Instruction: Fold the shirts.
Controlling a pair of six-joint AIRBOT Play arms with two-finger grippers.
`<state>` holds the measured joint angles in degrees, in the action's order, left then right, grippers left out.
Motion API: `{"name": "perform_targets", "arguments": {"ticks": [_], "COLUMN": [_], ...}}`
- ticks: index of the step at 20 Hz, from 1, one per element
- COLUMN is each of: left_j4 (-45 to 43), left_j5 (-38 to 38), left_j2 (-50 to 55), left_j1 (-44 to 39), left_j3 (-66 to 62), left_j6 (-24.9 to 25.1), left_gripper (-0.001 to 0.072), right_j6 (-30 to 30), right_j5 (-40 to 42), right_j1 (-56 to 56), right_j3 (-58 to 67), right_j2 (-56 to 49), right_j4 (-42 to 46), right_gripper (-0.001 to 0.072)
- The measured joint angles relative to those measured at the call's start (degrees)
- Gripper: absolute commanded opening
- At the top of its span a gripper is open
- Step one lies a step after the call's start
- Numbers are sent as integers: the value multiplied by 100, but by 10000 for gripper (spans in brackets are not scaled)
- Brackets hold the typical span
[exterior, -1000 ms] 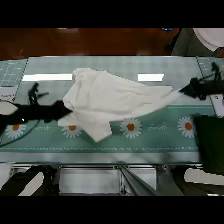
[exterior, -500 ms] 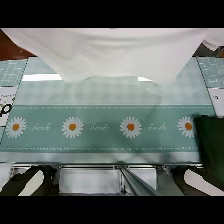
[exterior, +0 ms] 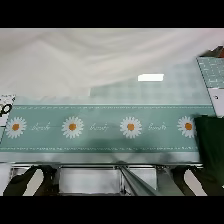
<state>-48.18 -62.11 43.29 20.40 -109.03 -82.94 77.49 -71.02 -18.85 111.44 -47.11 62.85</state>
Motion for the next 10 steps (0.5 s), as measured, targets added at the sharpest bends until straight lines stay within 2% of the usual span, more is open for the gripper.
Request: {"name": "perform_targets", "arguments": {"ticks": [5,7,10], "left_j4": [-1272,-1753,-1982], "left_j5": [-588,-890,-1270], "left_j2": [-846,-1047,-1113], "left_j1": [79,87,92], "left_j3": [-94,63,675], "left_j6": [-210,-387,-623], "left_gripper": [17,17,17], "right_j6": [356,468,529], "right_j5": [-758,-1008,-1241], "right_j1": [2,2,2], "right_j3": [-236,-531,-1207], "right_j2": [686,876,1005], "right_j4": [866,935,907], "right_gripper": [24,24,24]}}
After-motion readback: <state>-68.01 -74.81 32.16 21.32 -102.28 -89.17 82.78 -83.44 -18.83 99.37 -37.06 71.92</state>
